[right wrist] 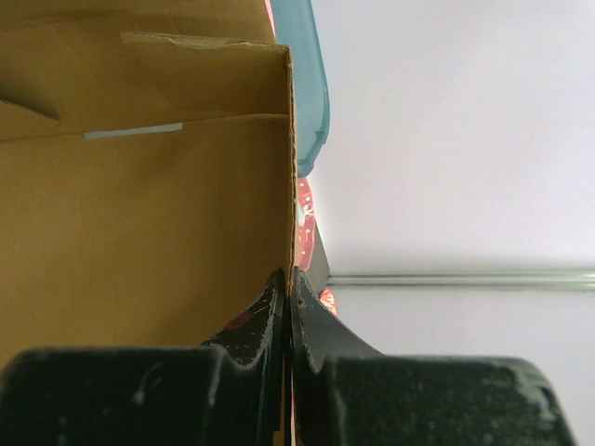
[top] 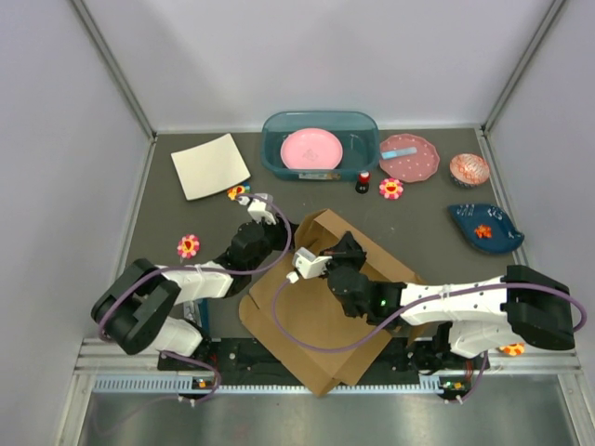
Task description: Fold the paper box
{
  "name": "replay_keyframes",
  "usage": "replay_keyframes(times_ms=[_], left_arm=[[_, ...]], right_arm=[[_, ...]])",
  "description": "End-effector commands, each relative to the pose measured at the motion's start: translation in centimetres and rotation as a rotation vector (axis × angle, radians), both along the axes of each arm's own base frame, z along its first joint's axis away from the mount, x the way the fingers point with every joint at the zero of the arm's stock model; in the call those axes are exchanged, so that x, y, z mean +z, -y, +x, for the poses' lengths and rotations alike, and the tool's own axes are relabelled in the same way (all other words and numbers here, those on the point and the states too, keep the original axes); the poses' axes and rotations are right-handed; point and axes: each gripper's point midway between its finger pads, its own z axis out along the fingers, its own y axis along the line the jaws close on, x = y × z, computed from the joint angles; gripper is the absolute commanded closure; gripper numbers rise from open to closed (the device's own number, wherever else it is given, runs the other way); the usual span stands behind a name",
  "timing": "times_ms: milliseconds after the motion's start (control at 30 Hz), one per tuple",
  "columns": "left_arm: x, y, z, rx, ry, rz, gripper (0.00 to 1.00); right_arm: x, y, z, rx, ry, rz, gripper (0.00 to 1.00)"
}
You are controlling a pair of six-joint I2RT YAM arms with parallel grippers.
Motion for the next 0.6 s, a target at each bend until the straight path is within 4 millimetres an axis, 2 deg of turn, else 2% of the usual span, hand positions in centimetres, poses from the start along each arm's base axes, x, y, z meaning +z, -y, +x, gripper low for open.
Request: replay_keyframes(times_ms=[0, 133, 267, 567], left_arm=[[2.4, 2.1, -0.4, -0.102, 0.071, -0.113, 0.5], [2.4, 3.4, -1.8, -0.197, 0.075, -0.149, 0.49], [2.0, 3.5, -2.9, -0.241, 0.089, -0.149, 0.46], [1.0, 1.3, -5.3, -0.25, 0.148, -0.096, 0.37]], right_arm=[[-0.8, -0.9, -0.9, 0.052, -0.038, 0.02, 1.0], [-0.9, -1.1, -0.9, 0.053, -0.041, 0.02, 1.0], [-0.9, -1.1, -1.0, 0.053, -0.042, 0.021, 1.0], [-0.9, -1.2, -1.0, 0.058, -0.042, 0.017, 1.0]])
